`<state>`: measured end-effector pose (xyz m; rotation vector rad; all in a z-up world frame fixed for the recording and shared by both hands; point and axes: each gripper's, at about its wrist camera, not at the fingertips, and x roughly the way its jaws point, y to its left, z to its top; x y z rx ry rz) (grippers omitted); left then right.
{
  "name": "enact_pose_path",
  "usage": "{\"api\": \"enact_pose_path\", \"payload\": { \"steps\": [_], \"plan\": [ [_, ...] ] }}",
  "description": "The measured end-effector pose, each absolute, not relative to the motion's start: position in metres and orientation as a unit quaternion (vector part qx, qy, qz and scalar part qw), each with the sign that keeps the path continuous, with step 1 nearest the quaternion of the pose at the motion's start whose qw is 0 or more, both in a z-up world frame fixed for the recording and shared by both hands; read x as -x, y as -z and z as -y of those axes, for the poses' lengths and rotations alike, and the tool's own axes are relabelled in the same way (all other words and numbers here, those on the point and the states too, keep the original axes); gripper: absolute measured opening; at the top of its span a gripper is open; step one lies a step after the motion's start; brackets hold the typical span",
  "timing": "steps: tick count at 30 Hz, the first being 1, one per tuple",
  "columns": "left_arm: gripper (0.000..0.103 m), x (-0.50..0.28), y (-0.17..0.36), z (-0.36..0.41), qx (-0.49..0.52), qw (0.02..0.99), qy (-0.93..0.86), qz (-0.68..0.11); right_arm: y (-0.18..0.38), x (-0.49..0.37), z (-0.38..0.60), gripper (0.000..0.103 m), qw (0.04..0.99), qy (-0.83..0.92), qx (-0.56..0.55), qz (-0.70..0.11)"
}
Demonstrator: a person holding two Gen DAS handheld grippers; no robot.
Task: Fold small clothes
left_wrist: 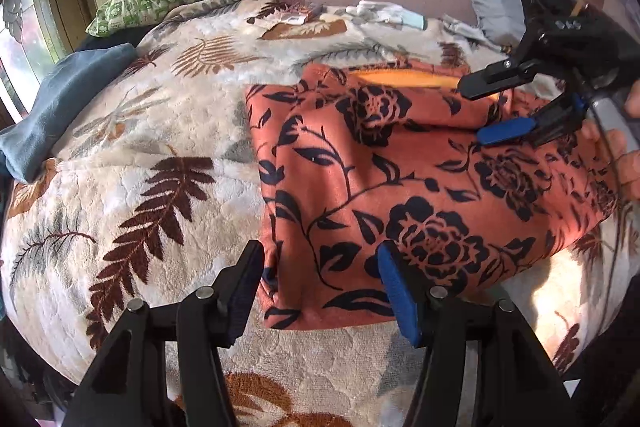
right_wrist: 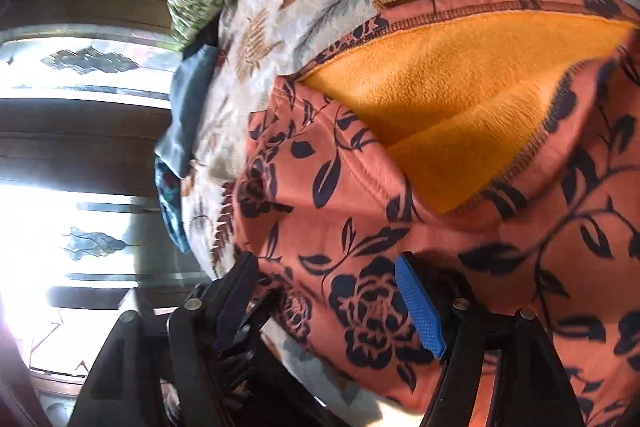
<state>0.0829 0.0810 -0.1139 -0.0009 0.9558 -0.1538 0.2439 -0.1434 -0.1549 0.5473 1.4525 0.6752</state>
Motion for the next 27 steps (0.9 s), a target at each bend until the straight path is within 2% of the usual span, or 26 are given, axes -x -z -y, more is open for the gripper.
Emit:
{"api": "enact_pose_path", "payload": {
  "steps": [3,5,8,18,20,21,22,27],
  "plan": [
    [0.06,-0.11,0.1,-0.106,0.069,0.886,0.095,-0.449,0.142,-0.242,0.148,0.074,0.684,-0.303,-0.263,-0.609],
    [0.06,-0.136,0.11,-0.114,0.1,0.859,0.113,-0.489,0.132,-0.226,0.16,0.075,0.719,-0.282,-0.244,-0.587],
    [0.053,-0.136,0.119,-0.118,0.134,0.837,0.128,-0.515,0.129,-0.199,0.186,0.075,0.744,-0.248,-0.225,-0.578],
    [0.053,-0.101,0.12,-0.103,0.109,0.834,0.135,-0.523,0.131,-0.117,0.304,0.075,0.771,-0.171,-0.297,-0.537],
    [0.035,-0.11,0.134,-0.104,0.101,0.819,0.113,-0.553,0.128,-0.111,0.312,0.075,0.775,-0.168,-0.307,-0.527],
    [0.012,-0.112,0.139,-0.106,0.103,0.814,0.1,-0.562,0.127,-0.109,0.314,0.075,0.776,-0.165,-0.311,-0.523],
    [0.005,-0.112,0.14,-0.108,0.103,0.814,0.091,-0.564,0.125,-0.106,0.315,0.075,0.777,-0.165,-0.316,-0.519],
    [0.004,-0.064,0.074,-0.1,0.092,0.872,0.096,-0.471,0.116,-0.093,0.316,0.075,0.788,-0.163,-0.309,-0.506]
  ]
}}
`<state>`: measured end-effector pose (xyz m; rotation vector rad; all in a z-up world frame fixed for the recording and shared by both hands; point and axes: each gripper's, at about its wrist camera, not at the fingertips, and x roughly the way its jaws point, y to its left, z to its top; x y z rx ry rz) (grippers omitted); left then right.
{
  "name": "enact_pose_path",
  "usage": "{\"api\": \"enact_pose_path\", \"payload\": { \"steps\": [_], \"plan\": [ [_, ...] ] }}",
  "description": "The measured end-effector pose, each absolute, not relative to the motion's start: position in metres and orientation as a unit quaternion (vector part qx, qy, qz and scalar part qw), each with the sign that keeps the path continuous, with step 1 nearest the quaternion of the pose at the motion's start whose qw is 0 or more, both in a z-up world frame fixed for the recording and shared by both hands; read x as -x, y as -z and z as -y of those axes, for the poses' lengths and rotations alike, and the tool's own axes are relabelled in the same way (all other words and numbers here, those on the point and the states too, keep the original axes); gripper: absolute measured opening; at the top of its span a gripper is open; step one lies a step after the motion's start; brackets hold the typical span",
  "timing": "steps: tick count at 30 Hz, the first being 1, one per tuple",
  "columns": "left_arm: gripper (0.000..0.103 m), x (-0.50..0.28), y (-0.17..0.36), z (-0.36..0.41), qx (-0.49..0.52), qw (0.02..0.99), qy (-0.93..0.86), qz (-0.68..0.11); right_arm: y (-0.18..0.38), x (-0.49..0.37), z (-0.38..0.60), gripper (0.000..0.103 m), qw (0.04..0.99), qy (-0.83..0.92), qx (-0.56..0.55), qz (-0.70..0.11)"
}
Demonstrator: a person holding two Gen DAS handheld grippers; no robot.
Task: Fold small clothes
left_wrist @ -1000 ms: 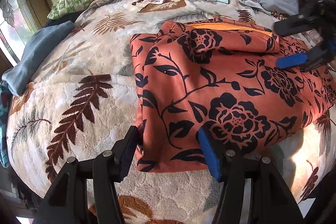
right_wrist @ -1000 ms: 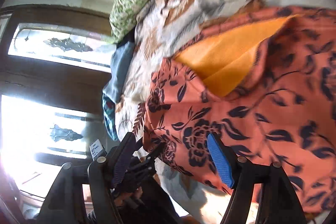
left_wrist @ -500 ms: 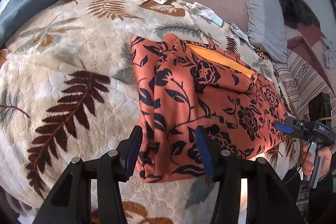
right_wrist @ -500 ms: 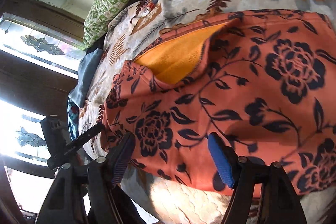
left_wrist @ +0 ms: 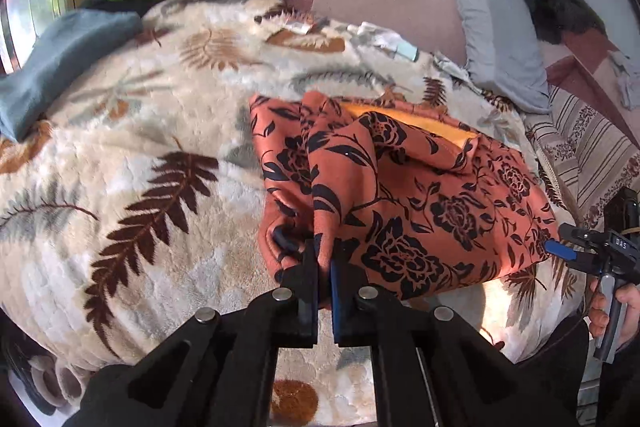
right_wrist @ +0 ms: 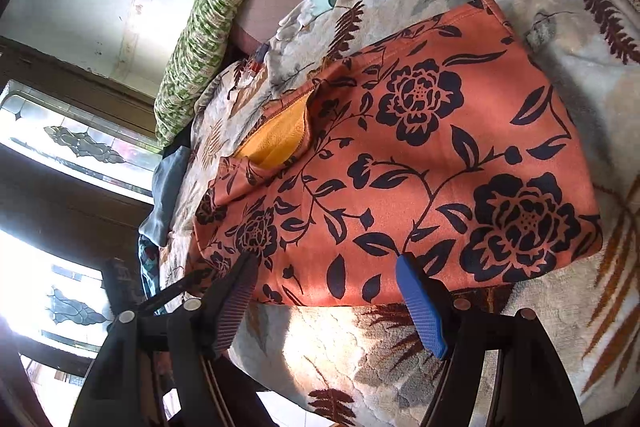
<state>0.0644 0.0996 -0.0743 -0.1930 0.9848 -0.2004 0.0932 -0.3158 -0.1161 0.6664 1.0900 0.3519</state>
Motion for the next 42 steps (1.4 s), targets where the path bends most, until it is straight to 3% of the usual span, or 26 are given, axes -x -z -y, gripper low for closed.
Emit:
{"api": "enact_pose_path", "payload": {
  "steps": [4,6,8,9,13,17,21,26,27,28,29,34,38,39,41,42],
  "plan": [
    [0.008,-0.061,0.143,-0.11,0.129,0.821,0.045,-0.554,0.121,-0.092,0.318,0.075,0.788,-0.149,-0.301,-0.516],
    [0.007,-0.062,0.153,-0.116,0.157,0.824,0.053,-0.542,0.125,-0.098,0.317,0.075,0.784,-0.145,-0.307,-0.519],
    [0.037,-0.065,0.134,-0.114,0.154,0.829,0.071,-0.532,0.123,-0.105,0.311,0.075,0.784,-0.148,-0.3,-0.523],
    [0.068,-0.066,0.121,-0.112,0.14,0.84,0.076,-0.518,0.12,-0.108,0.306,0.075,0.786,-0.155,-0.291,-0.523],
    [0.076,-0.088,0.071,-0.113,0.072,0.891,0.098,-0.437,0.118,-0.116,0.289,0.077,0.791,-0.169,-0.261,-0.527],
    [0.076,-0.161,0.075,-0.1,0.043,0.874,0.123,-0.468,0.131,-0.12,0.287,0.077,0.783,-0.163,-0.273,-0.534],
    [0.049,-0.213,0.1,-0.067,-0.001,0.84,0.133,-0.526,0.14,-0.118,0.288,0.077,0.781,-0.157,-0.273,-0.539],
    [0.049,-0.237,0.133,-0.043,-0.022,0.812,0.121,-0.571,0.146,-0.12,0.3,0.077,0.779,-0.15,-0.297,-0.532],
    [0.039,-0.238,0.136,-0.042,-0.025,0.813,0.117,-0.57,0.149,-0.121,0.302,0.077,0.777,-0.149,-0.3,-0.533],
    [0.017,-0.237,0.136,-0.042,-0.034,0.816,0.112,-0.566,0.151,-0.122,0.304,0.077,0.776,-0.149,-0.303,-0.533],
    [0.007,-0.236,0.133,-0.042,-0.038,0.819,0.108,-0.562,0.153,-0.123,0.304,0.077,0.774,-0.149,-0.305,-0.534],
    [0.006,-0.226,0.103,-0.095,0.077,0.855,0.062,-0.51,0.157,-0.123,0.304,0.077,0.774,-0.153,-0.306,-0.532],
    [0.008,-0.218,0.115,-0.147,0.173,0.851,0.026,-0.494,0.157,-0.12,0.305,0.077,0.775,-0.15,-0.311,-0.529],
    [0.011,-0.219,0.125,-0.153,0.187,0.841,0.028,-0.506,0.156,-0.12,0.305,0.077,0.775,-0.15,-0.31,-0.53],
    [0.03,-0.224,0.139,-0.157,0.179,0.834,0.013,-0.522,0.156,-0.119,0.304,0.077,0.777,-0.148,-0.306,-0.53],
    [0.048,-0.223,0.139,-0.159,0.172,0.839,-0.001,-0.516,0.155,-0.118,0.304,0.077,0.777,-0.147,-0.304,-0.531]
  ]
}}
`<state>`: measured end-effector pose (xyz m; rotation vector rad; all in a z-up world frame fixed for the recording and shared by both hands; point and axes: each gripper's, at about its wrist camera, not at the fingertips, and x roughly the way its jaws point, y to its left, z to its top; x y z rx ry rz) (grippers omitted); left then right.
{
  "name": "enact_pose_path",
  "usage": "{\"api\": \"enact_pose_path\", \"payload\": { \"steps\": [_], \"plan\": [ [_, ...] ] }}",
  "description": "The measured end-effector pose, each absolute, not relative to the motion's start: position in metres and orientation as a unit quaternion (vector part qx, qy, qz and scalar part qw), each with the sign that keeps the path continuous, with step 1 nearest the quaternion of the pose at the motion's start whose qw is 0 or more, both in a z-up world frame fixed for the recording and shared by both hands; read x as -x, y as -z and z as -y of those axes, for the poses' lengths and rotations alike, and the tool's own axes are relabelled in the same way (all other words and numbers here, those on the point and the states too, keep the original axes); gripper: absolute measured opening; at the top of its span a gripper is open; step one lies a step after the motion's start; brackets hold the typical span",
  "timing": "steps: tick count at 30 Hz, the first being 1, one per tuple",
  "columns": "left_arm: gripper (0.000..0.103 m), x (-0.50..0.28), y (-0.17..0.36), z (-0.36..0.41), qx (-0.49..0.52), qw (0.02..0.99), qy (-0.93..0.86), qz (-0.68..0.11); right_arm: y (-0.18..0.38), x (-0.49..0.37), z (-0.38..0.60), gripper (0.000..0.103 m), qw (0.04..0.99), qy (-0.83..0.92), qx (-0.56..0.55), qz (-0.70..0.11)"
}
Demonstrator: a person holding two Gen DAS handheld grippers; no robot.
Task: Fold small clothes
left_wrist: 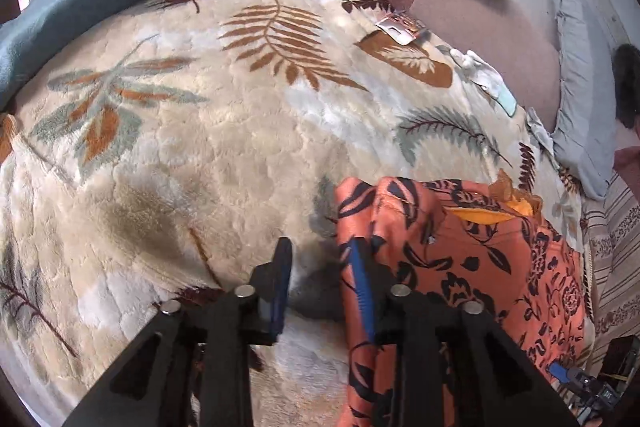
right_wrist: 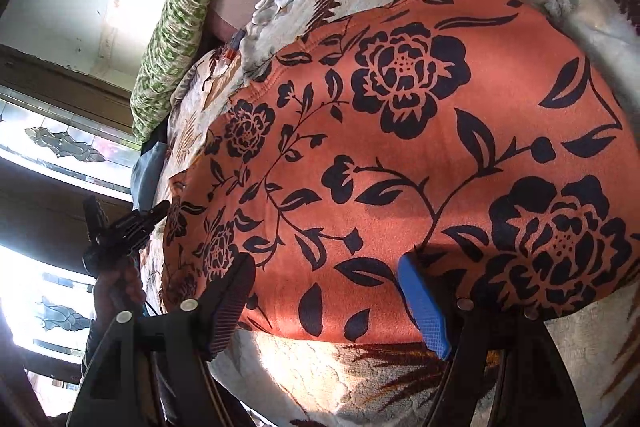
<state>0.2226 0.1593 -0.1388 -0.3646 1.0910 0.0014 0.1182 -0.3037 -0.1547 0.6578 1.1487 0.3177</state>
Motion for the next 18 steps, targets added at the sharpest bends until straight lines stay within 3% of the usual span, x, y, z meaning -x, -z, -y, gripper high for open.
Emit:
{"api": "enact_pose_path", "payload": {
  "steps": [1,4,9,13,14,16,18],
  "plan": [
    [0.054,-0.22,0.136,-0.162,0.172,0.844,-0.008,-0.508,0.153,-0.117,0.303,0.077,0.777,-0.147,-0.304,-0.531],
    [0.054,-0.205,0.108,-0.163,0.193,0.862,0.015,-0.469,0.146,-0.114,0.302,0.077,0.781,-0.146,-0.297,-0.53],
    [0.054,-0.16,0.067,-0.102,0.114,0.877,0.162,-0.438,0.131,-0.118,0.31,0.077,0.79,-0.143,-0.292,-0.519],
    [0.052,-0.159,0.123,-0.063,-0.038,0.85,0.118,-0.512,0.116,-0.145,0.32,0.077,0.799,-0.148,-0.294,-0.503],
    [0.051,-0.168,0.144,-0.076,-0.011,0.836,0.1,-0.539,0.115,-0.155,0.32,0.078,0.799,-0.158,-0.297,-0.499],
    [0.05,-0.177,0.136,-0.095,0.052,0.846,0.081,-0.525,0.121,-0.184,0.32,0.08,0.784,-0.192,-0.309,-0.504],
    [0.05,-0.178,0.108,-0.097,0.013,0.874,0.005,-0.485,0.142,-0.224,0.321,0.08,0.76,-0.195,-0.305,-0.54]
  ]
}}
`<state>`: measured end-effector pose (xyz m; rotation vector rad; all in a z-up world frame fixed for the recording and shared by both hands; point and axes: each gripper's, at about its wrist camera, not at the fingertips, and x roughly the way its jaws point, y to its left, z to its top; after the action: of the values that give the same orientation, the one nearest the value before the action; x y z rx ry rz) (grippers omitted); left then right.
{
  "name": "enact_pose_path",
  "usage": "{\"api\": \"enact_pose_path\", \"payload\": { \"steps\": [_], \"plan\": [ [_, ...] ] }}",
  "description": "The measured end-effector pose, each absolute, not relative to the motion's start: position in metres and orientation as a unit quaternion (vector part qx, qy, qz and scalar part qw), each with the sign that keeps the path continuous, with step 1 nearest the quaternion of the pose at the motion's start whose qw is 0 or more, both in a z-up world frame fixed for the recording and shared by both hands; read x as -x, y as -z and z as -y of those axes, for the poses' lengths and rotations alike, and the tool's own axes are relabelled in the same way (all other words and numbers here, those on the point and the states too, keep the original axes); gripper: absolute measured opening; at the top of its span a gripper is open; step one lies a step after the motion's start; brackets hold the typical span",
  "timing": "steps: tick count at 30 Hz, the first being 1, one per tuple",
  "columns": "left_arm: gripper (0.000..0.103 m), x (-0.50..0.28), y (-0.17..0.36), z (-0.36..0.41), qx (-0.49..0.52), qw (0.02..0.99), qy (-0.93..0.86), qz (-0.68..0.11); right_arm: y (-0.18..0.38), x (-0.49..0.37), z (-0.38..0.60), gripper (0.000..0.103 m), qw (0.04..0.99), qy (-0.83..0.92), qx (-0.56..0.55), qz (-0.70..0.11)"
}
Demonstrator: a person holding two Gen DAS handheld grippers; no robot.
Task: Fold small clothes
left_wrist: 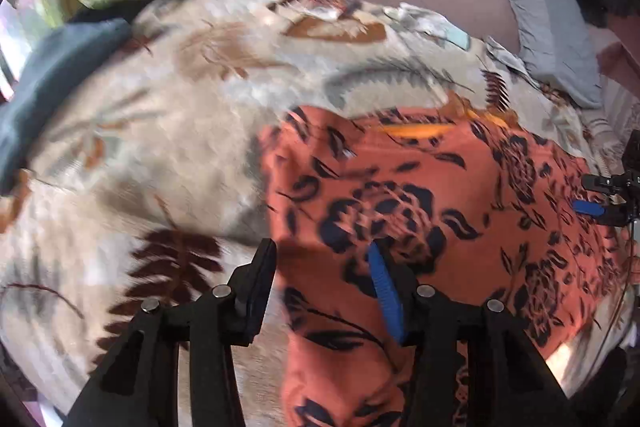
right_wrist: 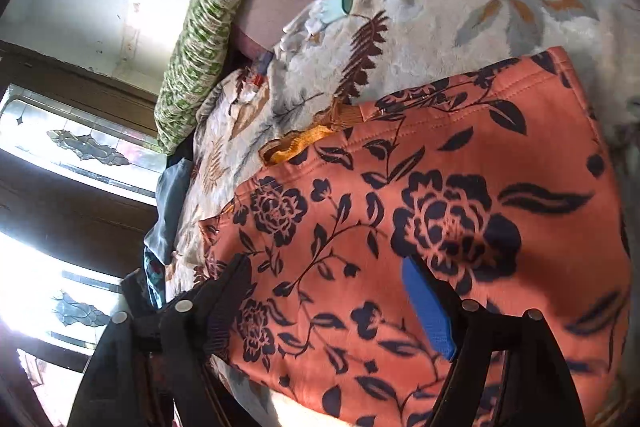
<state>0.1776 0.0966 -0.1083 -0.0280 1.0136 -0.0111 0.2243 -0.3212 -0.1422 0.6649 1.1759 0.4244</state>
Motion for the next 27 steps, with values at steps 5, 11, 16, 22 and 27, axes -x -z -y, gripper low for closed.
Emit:
{"api": "enact_pose_path", "payload": {
  "steps": [5,11,16,22,27],
  "plan": [
    [0.056,-0.175,0.064,-0.099,0.055,0.896,0.06,-0.436,0.141,-0.271,0.348,0.08,0.777,-0.117,-0.336,-0.52],
    [0.061,-0.23,0.117,0.002,-0.072,0.853,0.159,-0.491,0.125,-0.26,0.283,0.083,0.723,-0.303,-0.307,-0.539],
    [0.061,-0.26,0.118,-0.066,0.08,0.871,0.006,-0.486,0.163,-0.302,0.313,0.083,0.757,-0.155,-0.343,-0.535],
    [0.068,-0.205,0.072,-0.136,0.096,0.91,-0.068,-0.398,0.129,-0.247,0.335,0.084,0.787,-0.186,-0.327,-0.489],
    [0.069,-0.192,0.092,-0.088,0.031,0.893,0.062,-0.445,0.13,-0.205,0.333,0.084,0.775,-0.22,-0.314,-0.502]
  ]
}}
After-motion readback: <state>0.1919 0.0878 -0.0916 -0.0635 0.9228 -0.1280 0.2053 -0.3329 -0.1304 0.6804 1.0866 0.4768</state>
